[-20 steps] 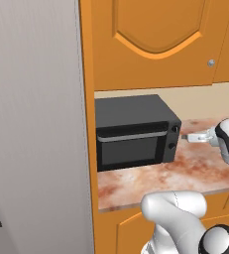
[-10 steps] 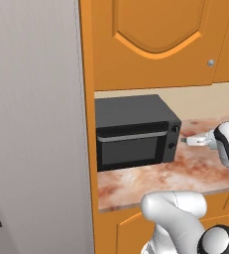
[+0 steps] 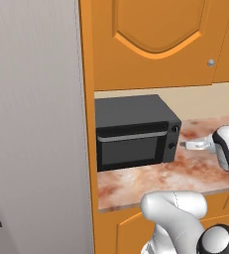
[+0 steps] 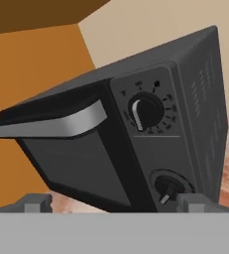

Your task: Pick up the bagel from the plate, place it on the toaster oven rack, close the door, and set the timer.

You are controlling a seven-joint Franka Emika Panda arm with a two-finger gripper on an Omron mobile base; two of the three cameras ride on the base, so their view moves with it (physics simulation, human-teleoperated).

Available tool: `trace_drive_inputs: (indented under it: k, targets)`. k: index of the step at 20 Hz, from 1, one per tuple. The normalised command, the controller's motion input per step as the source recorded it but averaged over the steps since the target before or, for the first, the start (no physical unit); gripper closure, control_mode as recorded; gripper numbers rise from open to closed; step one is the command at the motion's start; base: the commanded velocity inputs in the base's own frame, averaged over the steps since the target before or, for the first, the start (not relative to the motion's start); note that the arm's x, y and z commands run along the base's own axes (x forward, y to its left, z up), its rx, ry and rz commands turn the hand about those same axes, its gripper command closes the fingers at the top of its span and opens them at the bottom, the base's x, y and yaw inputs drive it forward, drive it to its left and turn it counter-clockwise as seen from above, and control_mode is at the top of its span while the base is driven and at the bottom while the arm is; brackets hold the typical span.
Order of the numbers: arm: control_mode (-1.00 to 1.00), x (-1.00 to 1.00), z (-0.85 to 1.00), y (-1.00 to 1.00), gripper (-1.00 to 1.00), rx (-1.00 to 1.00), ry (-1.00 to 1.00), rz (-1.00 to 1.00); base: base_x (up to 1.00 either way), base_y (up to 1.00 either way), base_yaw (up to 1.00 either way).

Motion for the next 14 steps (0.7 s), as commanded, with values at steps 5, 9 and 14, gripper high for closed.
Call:
trace_drive_inputs:
  k: [5, 9, 14]
  targets:
    - [-1.00, 0.00, -0.24, 0.00, -1.00, 0.00, 0.00, 0.00, 0.00, 0.00, 0.00]
    - [-1.00, 0.00, -0.20, 0.00, -1.00, 0.00, 0.00, 0.00, 0.00, 0.00, 0.00]
    - [-1.00, 0.00, -0.17, 0.00, -1.00, 0.00, 0.00, 0.00, 0.00, 0.00, 0.00]
